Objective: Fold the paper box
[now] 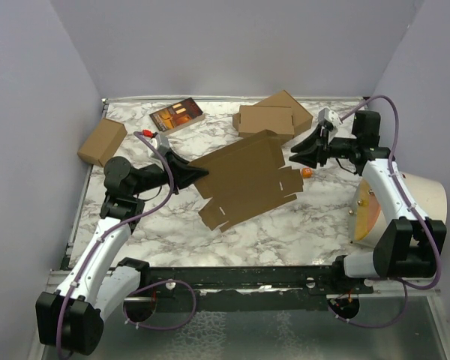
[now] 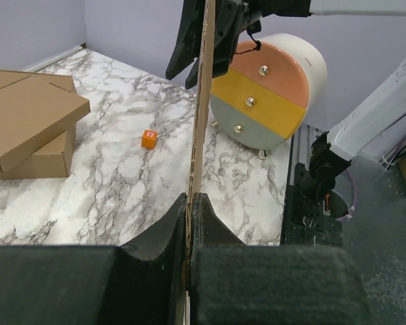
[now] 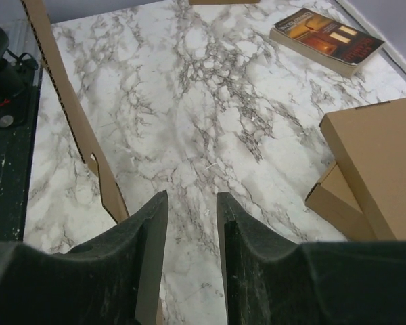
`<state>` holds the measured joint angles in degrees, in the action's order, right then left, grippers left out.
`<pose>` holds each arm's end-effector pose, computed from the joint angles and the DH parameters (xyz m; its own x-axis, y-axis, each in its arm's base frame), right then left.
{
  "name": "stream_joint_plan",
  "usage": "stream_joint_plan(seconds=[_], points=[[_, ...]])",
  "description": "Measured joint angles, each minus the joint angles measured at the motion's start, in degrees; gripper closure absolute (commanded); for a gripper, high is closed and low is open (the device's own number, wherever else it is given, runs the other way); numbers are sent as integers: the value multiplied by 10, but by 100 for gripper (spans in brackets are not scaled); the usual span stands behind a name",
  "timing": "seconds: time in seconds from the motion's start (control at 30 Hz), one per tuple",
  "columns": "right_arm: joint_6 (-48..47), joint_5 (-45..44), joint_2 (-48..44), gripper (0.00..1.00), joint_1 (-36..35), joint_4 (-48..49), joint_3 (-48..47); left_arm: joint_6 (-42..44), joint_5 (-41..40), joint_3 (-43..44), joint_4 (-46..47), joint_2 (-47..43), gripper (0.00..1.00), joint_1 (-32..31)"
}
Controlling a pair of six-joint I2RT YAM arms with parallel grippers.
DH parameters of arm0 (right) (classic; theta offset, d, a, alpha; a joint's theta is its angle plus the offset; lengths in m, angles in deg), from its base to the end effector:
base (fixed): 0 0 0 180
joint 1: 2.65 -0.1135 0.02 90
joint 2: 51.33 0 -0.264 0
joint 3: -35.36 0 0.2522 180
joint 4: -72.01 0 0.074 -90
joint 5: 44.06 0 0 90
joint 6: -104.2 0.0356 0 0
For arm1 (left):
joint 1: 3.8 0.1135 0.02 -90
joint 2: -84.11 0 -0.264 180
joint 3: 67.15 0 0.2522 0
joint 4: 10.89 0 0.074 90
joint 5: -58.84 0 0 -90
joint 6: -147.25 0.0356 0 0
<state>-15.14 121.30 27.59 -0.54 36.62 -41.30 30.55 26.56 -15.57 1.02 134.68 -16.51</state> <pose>0.2881 0.0239 0.3119 -0.1616 -0.1180 -0.9798 -0.9583 0.2558 0.1272 0.1837 -0.0723 0.3427 -0.2191 -0.1966 -0.9557 0.9211 0.2813 -0.2691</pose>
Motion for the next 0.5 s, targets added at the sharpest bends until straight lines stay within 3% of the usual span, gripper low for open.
stream_joint_plan(seconds=[0.5], points=[[-172, 54, -14, 66, -13, -146, -7, -8, -3, -1, 9, 2, 100, 0]])
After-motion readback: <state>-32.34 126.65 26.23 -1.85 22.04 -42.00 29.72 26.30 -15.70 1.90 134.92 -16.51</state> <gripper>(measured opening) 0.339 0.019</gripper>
